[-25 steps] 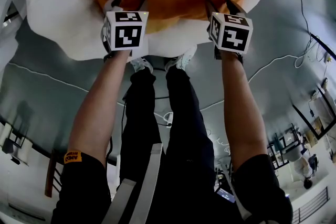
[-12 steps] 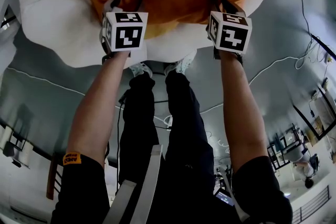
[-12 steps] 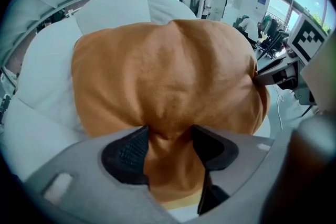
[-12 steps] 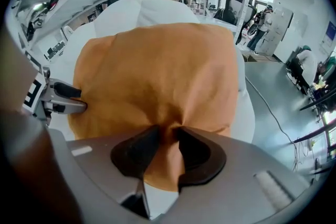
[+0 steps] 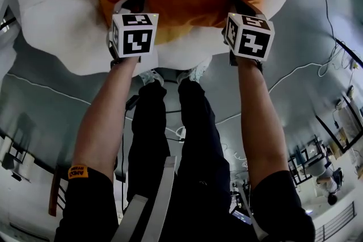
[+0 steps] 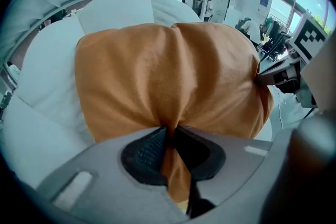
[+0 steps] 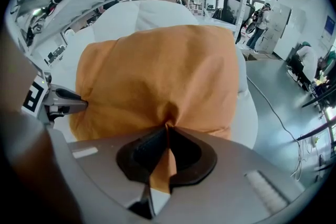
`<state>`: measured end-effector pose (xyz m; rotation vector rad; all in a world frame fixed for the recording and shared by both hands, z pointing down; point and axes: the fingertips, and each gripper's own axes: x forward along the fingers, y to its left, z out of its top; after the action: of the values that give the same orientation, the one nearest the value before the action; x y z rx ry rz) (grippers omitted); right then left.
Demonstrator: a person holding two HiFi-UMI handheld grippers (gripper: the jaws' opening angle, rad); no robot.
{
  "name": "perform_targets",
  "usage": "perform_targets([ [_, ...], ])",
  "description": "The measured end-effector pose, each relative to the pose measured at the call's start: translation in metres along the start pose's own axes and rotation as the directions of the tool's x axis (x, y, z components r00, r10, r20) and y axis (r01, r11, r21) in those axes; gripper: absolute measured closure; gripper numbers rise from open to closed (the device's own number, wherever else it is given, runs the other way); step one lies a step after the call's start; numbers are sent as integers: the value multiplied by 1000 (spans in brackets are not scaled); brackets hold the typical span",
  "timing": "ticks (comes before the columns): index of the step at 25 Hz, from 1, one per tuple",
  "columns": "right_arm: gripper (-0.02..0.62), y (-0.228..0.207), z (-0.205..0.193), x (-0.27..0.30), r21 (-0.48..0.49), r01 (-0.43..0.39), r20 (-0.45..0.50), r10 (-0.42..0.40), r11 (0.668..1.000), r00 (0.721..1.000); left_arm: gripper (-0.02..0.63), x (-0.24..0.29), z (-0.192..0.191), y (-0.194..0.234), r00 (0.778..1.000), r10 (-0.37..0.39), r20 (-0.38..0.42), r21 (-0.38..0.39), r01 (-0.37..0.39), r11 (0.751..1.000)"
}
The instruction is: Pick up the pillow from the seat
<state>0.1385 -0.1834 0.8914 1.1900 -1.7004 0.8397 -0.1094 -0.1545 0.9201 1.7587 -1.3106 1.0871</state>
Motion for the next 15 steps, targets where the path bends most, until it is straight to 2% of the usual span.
perform_targets([
  [4, 578, 1, 2, -9, 11, -1, 5, 1, 1000, 1000, 586, -9, 4, -4, 1000, -22, 2, 5, 22, 1000],
  [10, 581, 3, 6, -40, 34, -4, 9, 3, 999, 1000, 592, -41, 12, -9, 999, -35, 11, -3, 35, 999],
  [15, 583, 5, 24, -79, 38, -8, 33, 7, 999, 999, 594, -88, 34, -9, 999, -31, 43, -39, 33, 999],
])
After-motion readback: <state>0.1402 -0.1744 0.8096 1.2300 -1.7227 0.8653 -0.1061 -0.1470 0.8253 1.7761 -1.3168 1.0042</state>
